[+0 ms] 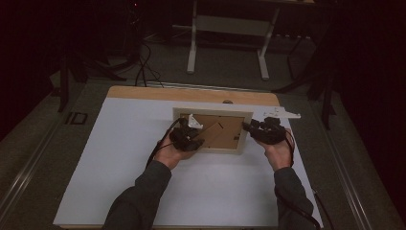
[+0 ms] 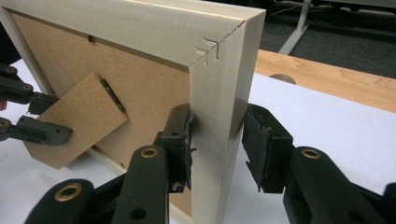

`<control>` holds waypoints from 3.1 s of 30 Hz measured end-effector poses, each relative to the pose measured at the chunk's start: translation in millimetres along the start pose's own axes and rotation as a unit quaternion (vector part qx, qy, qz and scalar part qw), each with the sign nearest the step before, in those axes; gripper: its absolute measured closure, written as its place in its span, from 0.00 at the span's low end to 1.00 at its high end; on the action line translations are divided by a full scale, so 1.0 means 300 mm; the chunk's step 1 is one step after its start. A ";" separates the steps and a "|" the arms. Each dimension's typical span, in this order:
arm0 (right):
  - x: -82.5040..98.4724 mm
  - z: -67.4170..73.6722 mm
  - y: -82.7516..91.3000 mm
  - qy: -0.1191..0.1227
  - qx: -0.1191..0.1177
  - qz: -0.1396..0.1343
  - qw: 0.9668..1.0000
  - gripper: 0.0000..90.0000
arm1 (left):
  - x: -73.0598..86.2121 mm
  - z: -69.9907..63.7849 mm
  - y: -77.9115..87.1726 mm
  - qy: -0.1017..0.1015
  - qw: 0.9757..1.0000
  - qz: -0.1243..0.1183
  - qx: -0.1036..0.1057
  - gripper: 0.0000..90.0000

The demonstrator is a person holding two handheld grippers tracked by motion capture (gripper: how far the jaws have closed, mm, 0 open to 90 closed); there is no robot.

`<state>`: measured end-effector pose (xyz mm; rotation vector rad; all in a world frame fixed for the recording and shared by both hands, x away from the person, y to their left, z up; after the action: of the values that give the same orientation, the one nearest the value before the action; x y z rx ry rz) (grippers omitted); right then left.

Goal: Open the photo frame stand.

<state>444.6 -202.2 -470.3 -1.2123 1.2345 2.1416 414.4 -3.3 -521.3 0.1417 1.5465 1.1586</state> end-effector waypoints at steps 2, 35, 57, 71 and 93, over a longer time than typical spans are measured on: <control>0.001 0.002 0.002 0.002 0.000 -0.003 1.000 0.69 | 0.000 0.001 -0.001 0.002 1.000 0.001 -0.001 0.77; 0.017 0.043 0.024 0.024 0.009 -0.013 1.000 0.69 | 0.000 0.002 0.003 -0.009 1.000 0.007 -0.021 0.83; 0.040 0.060 0.044 0.036 0.019 -0.018 0.999 0.69 | -0.026 -0.102 0.043 -0.025 0.999 -0.024 0.007 0.89; 0.064 0.072 0.062 0.048 0.015 -0.019 0.999 0.69 | -0.009 -0.152 0.039 -0.052 0.998 -0.021 0.015 0.87; 0.083 0.073 0.087 0.049 -0.006 -0.018 0.999 0.71 | 0.015 -0.159 0.072 -0.052 0.998 -0.028 0.022 0.77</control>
<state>402.6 -200.0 -472.5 -1.3489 1.2317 2.0894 364.0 -17.3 -515.0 0.1836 1.4766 1.0574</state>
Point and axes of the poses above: each handheld gripper's, and its own axes: y roughly backward along the jaws, x roughly out of its underside, z roughly to its left, the point moved 9 cm from there along -y, roughly forward along the jaws, and after that the axes turned 9 degrees about -y, right-handed, at the moved point
